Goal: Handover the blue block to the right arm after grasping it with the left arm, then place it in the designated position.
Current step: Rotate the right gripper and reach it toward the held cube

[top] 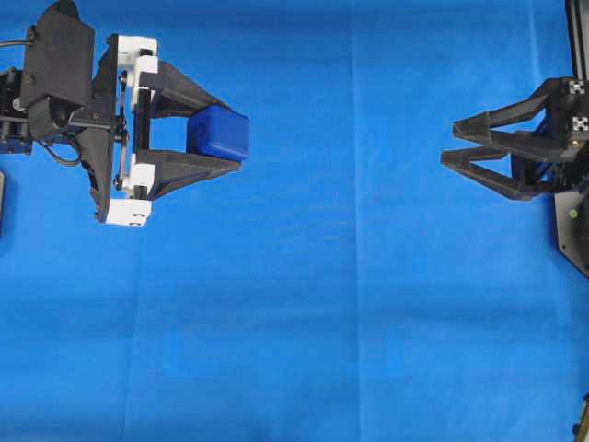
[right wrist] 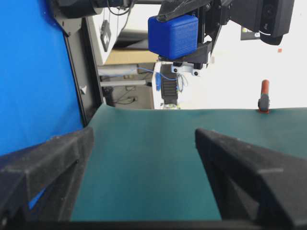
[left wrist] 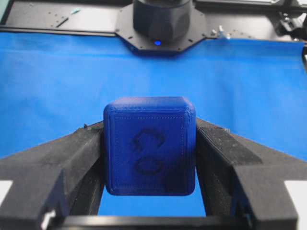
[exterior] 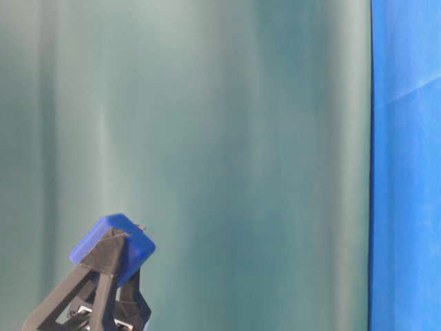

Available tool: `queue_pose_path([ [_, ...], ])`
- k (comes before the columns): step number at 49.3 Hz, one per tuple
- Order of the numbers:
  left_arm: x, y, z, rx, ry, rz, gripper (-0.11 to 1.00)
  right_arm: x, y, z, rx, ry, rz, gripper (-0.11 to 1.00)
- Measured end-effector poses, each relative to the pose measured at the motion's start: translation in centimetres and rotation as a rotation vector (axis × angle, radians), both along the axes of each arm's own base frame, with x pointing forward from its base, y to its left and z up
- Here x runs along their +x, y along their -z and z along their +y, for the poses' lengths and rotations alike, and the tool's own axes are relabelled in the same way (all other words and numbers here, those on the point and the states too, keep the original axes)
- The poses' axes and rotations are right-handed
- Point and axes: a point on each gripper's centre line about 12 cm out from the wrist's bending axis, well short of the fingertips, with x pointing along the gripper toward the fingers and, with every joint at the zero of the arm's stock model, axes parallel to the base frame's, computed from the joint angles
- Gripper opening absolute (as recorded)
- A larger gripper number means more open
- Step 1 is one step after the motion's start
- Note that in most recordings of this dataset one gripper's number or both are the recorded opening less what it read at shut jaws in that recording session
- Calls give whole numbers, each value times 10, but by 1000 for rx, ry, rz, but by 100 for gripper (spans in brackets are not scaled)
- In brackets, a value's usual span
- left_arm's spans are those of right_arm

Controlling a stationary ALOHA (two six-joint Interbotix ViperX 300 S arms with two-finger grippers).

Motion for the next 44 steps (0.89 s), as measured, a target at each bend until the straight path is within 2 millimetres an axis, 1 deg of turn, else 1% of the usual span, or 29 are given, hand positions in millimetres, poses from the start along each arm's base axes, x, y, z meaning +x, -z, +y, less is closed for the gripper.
queue_pose_path([
  [17,0,1,0,0,0,2,46,2,-5,0,-2,0,-8,96],
  [25,0,1,0,1,0,2,46,12,-9,0,-1,-3,-1,96],
  [34,0,1,0,0,0,3,46,37,-15,0,3,-22,11,96],
  [44,0,1,0,0,0,2,46,80,-25,1,11,-56,11,96],
])
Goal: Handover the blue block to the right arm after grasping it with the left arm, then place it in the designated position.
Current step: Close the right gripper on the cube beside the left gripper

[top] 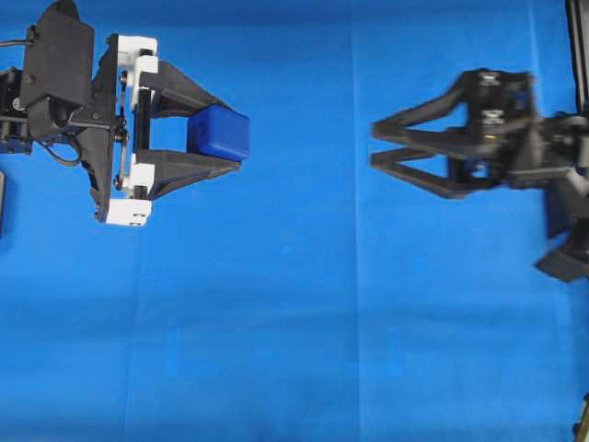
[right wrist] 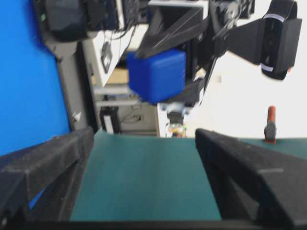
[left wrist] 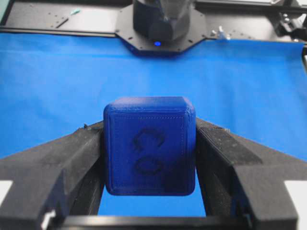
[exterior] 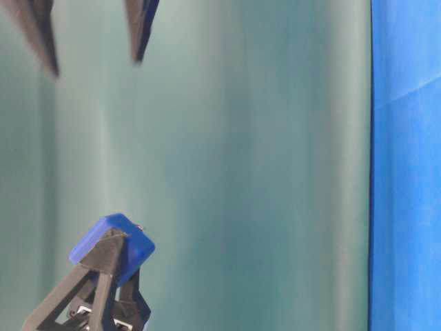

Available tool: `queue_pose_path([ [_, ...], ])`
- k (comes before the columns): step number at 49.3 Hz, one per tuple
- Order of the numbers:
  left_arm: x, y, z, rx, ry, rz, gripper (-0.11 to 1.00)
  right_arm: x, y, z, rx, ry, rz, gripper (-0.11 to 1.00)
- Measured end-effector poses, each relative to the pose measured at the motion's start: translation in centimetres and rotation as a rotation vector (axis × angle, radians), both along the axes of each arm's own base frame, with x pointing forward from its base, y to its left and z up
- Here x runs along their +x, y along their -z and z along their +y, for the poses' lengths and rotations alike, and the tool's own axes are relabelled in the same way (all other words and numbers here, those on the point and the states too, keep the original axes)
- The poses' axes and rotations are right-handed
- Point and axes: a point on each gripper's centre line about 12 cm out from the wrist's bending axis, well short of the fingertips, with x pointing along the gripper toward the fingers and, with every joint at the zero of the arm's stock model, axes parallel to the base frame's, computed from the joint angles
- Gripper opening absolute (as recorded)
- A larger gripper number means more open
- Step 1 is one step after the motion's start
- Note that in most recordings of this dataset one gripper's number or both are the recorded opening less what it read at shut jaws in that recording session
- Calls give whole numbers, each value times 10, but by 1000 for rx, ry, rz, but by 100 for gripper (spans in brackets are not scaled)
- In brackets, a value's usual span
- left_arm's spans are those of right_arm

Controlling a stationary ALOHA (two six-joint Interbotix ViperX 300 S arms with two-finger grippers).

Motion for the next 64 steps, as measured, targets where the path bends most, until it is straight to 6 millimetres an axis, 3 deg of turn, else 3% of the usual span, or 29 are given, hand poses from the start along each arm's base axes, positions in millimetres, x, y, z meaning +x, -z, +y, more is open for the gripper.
queue_pose_path([
  [22,0,0,0,0,0,0,46,93,2,-8,5,-1,46,96],
  [35,-1,-1,-1,2,2,-3,46,128,1,-10,1,-3,39,96],
  [46,-1,-2,-1,-1,1,-6,46,142,2,-11,-1,-3,38,96],
  [64,-1,-2,-1,0,2,-8,46,143,1,-11,-4,-3,35,96],
])
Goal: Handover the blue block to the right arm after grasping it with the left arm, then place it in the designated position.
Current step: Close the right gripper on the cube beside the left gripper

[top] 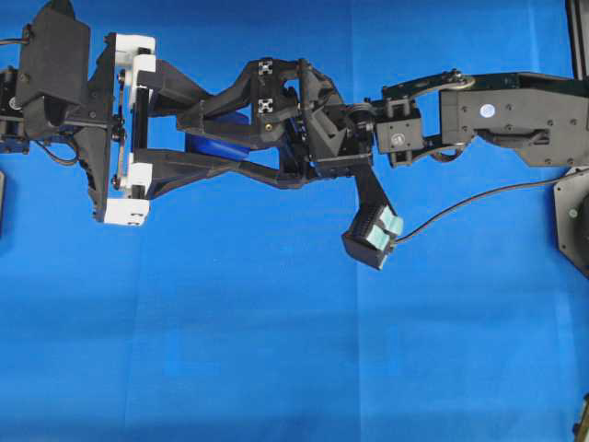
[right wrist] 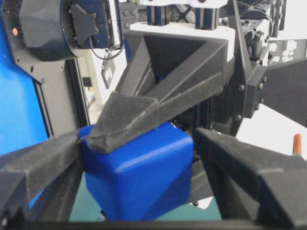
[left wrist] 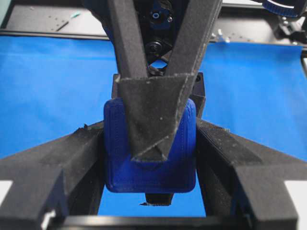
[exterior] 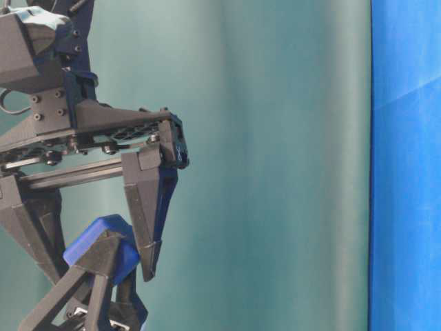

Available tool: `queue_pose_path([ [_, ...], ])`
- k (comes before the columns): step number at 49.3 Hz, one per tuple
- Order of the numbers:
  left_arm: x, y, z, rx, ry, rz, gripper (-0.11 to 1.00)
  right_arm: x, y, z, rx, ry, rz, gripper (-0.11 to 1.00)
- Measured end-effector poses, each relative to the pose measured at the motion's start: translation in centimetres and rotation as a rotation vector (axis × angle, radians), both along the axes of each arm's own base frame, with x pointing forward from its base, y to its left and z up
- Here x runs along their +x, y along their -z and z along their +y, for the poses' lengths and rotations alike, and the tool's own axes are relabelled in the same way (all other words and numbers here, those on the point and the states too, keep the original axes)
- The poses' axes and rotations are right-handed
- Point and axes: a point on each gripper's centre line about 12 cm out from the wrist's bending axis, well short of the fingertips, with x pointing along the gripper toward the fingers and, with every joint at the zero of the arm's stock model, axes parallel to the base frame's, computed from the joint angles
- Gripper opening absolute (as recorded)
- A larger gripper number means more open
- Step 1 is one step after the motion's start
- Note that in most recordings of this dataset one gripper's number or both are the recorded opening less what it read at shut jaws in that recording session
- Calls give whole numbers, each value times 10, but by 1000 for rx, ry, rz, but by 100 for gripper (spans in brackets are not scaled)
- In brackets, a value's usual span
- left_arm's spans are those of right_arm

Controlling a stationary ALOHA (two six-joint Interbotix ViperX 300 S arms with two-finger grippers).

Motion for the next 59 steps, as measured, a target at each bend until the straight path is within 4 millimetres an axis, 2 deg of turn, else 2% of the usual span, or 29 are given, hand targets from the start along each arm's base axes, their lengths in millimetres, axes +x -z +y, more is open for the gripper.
queue_pose_path([
  [4,0,0,0,0,0,0,46,0,0,0,1,2,2,94],
  [7,0,1,0,0,0,3,46,0,1,-2,-3,13,13,88],
  [14,0,0,-1,3,2,2,46,0,3,-6,-10,56,53,52],
  [23,0,0,-1,3,2,6,46,2,0,-12,-21,104,86,53],
  [59,-1,2,-1,0,1,21,47,2,1,-12,-16,114,96,53],
])
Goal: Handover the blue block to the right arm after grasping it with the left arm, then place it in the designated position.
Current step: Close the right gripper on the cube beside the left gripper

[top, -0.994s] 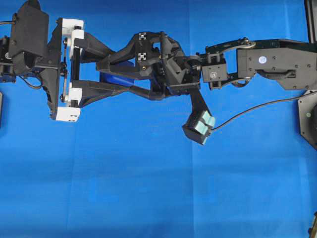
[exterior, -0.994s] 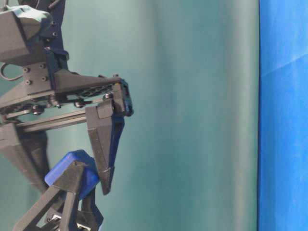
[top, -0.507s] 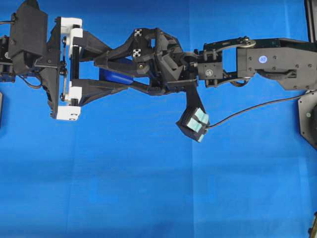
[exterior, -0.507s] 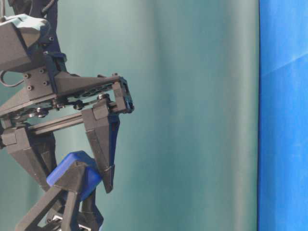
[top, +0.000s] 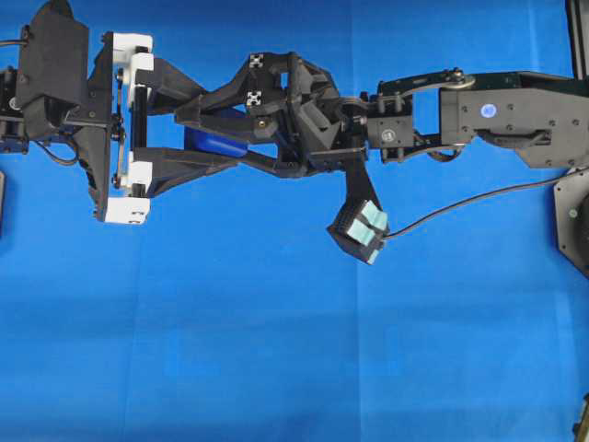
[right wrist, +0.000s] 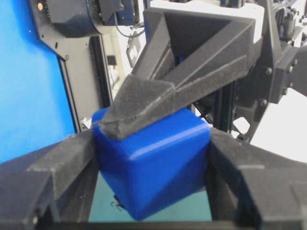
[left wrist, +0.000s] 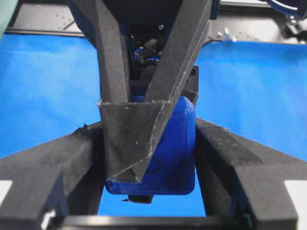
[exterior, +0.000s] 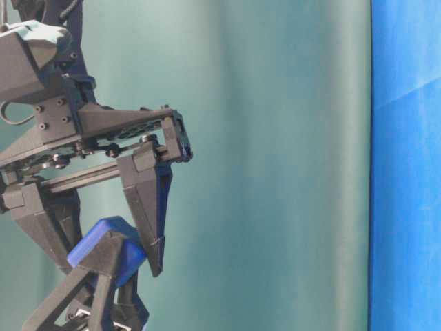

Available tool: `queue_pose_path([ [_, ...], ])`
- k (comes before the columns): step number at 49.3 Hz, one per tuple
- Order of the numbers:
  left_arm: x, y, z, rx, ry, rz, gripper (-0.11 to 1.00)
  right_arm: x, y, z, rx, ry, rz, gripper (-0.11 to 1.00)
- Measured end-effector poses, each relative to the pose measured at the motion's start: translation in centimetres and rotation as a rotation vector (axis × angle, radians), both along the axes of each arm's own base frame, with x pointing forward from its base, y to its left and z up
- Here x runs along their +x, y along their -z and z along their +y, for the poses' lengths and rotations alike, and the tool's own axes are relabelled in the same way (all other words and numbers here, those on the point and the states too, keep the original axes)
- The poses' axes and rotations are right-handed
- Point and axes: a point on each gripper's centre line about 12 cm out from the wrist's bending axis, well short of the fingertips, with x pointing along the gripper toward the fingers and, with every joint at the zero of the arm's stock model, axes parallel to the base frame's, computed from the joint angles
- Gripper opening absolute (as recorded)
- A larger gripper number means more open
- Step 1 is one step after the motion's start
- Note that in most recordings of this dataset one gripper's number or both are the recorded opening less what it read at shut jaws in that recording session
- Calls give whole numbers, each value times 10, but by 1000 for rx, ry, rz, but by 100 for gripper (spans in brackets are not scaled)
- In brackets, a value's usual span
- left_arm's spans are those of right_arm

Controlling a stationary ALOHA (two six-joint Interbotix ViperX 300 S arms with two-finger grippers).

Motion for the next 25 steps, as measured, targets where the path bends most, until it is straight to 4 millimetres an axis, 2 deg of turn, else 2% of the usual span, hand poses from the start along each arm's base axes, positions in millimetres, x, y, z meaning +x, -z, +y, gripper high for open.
queue_pose_path([
  [2,0,-1,0,-1,1,-2,50,0,0,0,0,0,0,53],
  [7,0,1,-2,3,7,2,78,0,-1,-1,0,3,0,53],
  [11,0,0,-3,2,10,0,91,0,0,-1,1,4,1,53],
  [25,0,1,-4,-2,12,2,93,0,0,0,3,3,1,53],
])
